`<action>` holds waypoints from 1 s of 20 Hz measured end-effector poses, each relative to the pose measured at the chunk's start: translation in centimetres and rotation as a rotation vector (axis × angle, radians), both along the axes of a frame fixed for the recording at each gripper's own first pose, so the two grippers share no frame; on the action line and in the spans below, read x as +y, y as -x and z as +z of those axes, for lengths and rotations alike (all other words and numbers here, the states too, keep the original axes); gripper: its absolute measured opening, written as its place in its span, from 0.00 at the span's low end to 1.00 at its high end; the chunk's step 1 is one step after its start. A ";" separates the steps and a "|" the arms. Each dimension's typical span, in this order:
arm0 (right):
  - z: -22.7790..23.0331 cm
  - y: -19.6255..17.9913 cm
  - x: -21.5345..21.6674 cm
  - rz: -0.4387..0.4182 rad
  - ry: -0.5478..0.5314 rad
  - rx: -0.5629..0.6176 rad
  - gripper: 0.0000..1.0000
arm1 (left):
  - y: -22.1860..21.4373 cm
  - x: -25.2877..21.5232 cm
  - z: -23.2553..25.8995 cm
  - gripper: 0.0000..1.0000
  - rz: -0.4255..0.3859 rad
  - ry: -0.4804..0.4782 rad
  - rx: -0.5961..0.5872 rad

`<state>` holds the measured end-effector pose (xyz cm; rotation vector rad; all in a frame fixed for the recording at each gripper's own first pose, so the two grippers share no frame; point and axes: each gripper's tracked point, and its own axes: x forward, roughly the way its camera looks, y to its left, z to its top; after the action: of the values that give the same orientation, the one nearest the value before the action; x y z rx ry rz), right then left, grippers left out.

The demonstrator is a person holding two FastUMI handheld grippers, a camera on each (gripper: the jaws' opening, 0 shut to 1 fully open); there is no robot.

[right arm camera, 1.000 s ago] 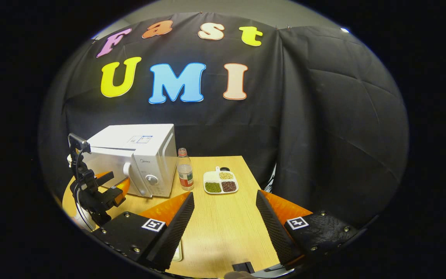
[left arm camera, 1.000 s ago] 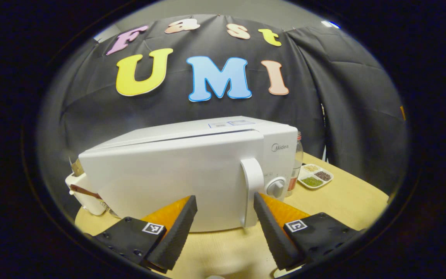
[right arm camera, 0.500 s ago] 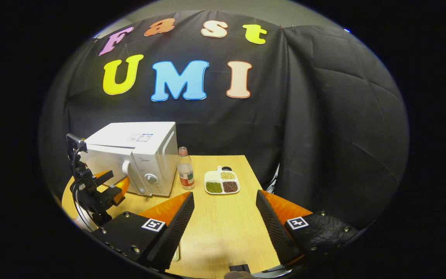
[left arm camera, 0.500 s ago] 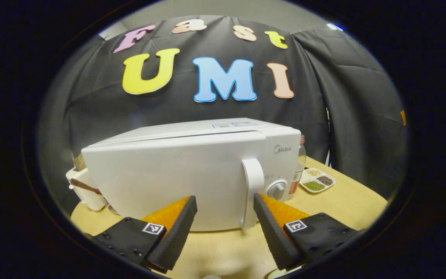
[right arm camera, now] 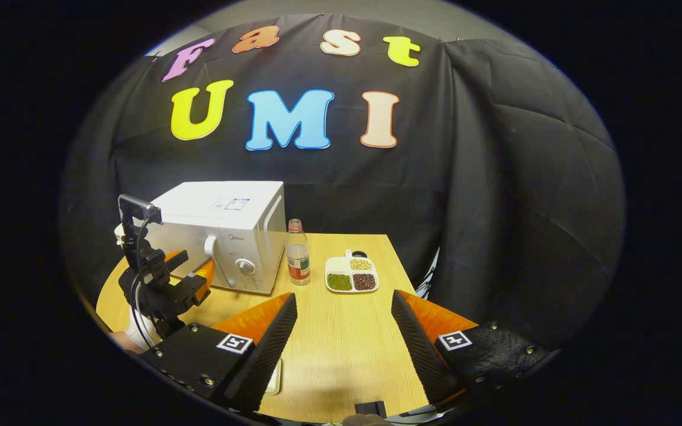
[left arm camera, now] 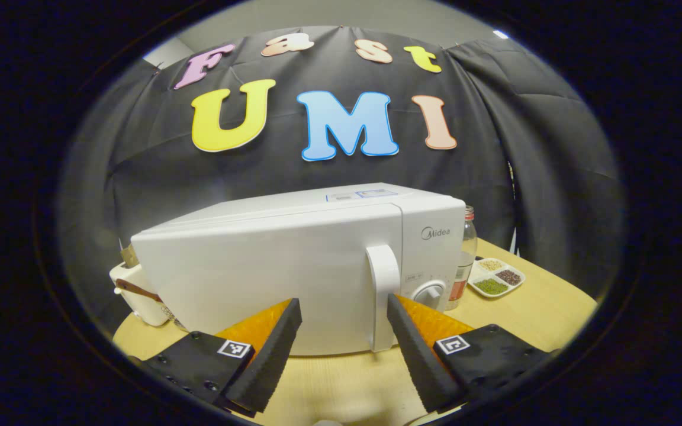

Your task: Open the microwave oven with the left hand, put the food in, and close the microwave oven.

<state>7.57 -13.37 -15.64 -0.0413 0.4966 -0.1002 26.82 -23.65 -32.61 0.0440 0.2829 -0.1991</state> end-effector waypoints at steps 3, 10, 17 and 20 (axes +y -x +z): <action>0.4 0.7 0.1 0.001 -0.001 -0.012 0.98 | 0.3 -0.2 0.9 0.94 0.000 0.016 -0.009; 1.9 2.1 1.7 0.019 -0.020 -0.051 0.98 | 4.5 0.3 4.5 0.97 -0.003 0.054 -0.027; 4.1 2.5 5.4 0.073 -0.017 -0.109 0.98 | 11.5 4.5 11.5 1.00 -0.016 0.082 -0.078; 5.6 2.3 7.8 0.111 -0.023 -0.146 0.98 | 14.7 9.0 16.5 0.98 0.006 0.090 -0.124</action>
<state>5.32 -5.59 -10.00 -0.0381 0.3484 0.0112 12.16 -14.65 -16.14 -0.0332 0.1499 -0.2018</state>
